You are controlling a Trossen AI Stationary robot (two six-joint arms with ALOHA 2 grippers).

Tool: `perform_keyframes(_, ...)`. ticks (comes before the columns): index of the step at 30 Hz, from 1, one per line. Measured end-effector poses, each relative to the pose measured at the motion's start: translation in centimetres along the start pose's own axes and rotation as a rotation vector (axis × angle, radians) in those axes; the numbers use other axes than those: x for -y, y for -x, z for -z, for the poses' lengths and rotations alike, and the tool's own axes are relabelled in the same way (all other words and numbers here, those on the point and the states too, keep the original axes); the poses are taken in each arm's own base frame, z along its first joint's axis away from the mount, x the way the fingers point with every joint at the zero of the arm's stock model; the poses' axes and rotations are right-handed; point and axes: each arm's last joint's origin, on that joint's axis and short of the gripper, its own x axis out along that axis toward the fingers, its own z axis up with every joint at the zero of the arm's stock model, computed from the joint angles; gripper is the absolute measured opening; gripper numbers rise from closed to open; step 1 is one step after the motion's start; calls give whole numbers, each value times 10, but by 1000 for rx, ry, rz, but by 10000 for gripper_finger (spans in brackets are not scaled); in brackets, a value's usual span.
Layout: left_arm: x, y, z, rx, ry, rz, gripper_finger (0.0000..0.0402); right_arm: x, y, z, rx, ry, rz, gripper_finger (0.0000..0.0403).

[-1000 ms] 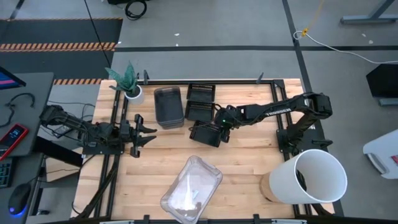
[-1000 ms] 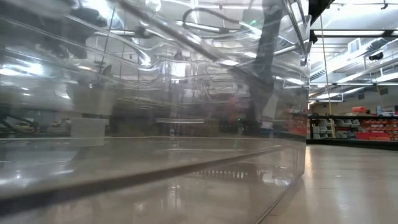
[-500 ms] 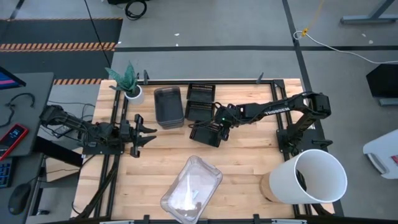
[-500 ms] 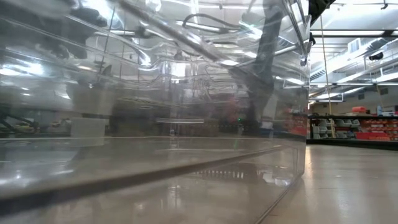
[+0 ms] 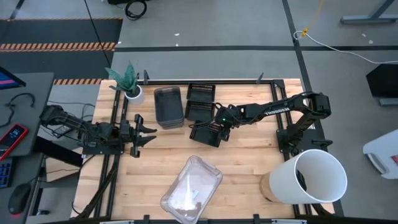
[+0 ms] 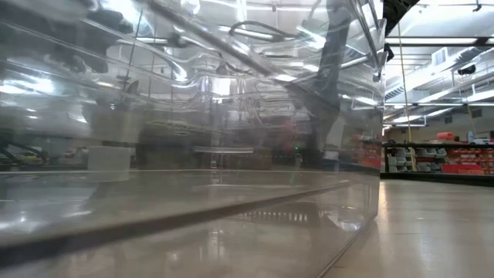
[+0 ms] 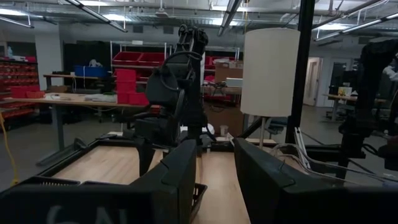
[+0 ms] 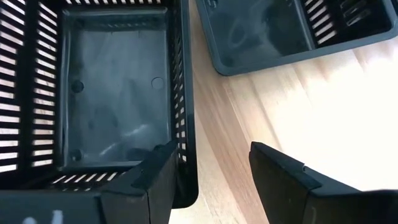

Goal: Stack baskets by color
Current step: Stack the bottom black bin on top of the middle black bin

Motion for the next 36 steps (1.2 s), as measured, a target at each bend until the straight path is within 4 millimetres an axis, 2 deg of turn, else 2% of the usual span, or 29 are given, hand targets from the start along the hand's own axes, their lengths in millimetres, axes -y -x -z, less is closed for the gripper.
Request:
perform_keyframes(14, 0, 0, 0, 0, 0, 0, 117, 0, 0, 0, -2, -12, -2, 167)
perform_keyframes(21, 0, 0, 0, 0, 0, 0, 117, 0, 0, 1, -8, -17, -17, 162)
perform_keyframes(27, 0, 0, 0, 1, 1, 0, 117, -1, -13, 4, -49, -9, -12, 162)
perform_keyframes(36, 0, 0, 0, 1, 1, 0, 117, 3, -19, 5, -68, -21, -24, 162)
